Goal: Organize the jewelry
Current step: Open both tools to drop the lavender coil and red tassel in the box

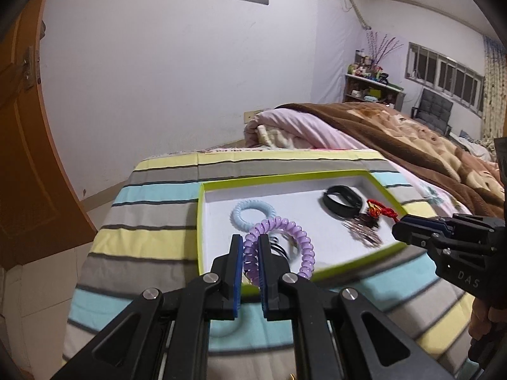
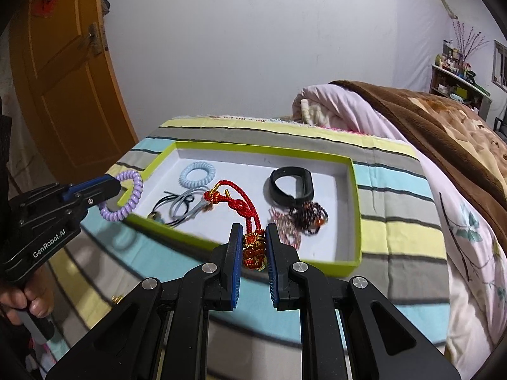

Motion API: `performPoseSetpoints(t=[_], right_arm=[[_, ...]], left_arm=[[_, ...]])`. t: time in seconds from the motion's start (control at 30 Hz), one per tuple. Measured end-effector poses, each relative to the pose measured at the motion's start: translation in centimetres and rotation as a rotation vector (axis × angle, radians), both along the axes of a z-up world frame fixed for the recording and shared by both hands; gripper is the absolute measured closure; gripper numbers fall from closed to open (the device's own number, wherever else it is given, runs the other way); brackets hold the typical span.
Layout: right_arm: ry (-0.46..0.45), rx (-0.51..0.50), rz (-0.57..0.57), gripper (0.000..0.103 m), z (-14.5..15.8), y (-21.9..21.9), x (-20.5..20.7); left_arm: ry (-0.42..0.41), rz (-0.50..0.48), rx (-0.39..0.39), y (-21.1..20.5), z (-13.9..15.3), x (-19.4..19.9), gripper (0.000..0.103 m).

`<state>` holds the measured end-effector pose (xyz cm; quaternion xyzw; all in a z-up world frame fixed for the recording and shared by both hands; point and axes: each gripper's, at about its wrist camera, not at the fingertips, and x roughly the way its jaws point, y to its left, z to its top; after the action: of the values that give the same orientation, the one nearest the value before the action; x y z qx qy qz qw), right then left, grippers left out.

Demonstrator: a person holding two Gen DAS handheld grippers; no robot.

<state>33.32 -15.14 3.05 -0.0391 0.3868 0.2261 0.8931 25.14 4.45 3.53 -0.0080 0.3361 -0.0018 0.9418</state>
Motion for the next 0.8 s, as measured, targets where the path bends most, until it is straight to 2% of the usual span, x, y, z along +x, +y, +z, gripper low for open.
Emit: performPoseSetpoints(t=[0.37,0.8], right_arm=[[0.072,-0.035,0.003,0.088,-3.2,2.4,5.3],[0.119,-0.061,0.018,0.088,-5.0,3.4,7.1]], left_arm=[[0.077,0.036,0.001,1.4,-3.2,5.5,0.094],[0.138,0.032,-0.014,1.8,-5.5,7.1,0.093]])
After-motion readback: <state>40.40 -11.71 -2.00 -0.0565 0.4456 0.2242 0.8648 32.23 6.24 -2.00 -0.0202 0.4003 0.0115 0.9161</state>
